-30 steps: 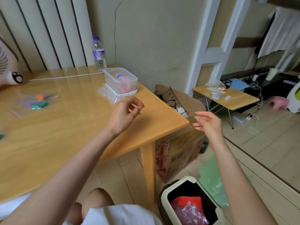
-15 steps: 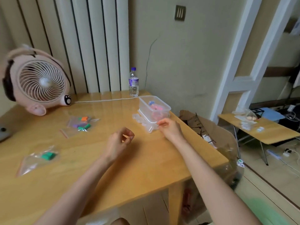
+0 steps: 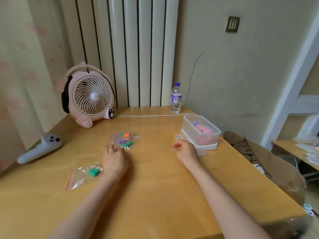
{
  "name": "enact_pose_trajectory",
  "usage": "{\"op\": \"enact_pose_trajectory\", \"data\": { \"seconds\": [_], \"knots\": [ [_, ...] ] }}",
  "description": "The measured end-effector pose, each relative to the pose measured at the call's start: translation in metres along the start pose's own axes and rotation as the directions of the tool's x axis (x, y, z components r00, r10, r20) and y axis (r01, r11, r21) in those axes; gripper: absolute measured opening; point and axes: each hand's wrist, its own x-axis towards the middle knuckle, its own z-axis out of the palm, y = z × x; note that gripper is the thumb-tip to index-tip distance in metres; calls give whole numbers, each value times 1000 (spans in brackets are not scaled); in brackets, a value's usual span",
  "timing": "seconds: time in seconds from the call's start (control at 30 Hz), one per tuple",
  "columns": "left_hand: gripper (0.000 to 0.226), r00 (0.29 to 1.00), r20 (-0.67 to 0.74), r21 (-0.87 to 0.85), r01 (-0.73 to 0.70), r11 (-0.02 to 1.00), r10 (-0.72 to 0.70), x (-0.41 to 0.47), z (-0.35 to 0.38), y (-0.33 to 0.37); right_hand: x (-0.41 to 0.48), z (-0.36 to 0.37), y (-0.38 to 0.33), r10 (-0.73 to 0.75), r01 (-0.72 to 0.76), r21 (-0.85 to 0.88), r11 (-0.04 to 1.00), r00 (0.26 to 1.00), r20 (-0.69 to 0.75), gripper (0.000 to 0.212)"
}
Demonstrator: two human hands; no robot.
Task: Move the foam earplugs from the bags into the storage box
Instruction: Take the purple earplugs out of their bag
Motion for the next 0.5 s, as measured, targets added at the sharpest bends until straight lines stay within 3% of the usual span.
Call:
{"op": "enact_pose_trajectory", "data": {
  "seconds": [0.07,0.3,0.4,0.5],
  "knots": [
    [35,1000,31,32,-6,999,5,3,6,-5,0,8,-7,-42,41,25,999,999,28,14],
    [31,992,-128,9,-19,1000,20,8,7,-13,-10,32,-17,-107,103,157,982,994,21,15],
    [20,977,-214,-148,-49,988,16,5,-4,-11,-13,34,-15,-103,100,205,974,995,5,16],
    [17,946,-310,-331,-197,923,91,-2,-17,-2,-17,31,-20,-121,102,308,946,992,42,21]
  ]
}}
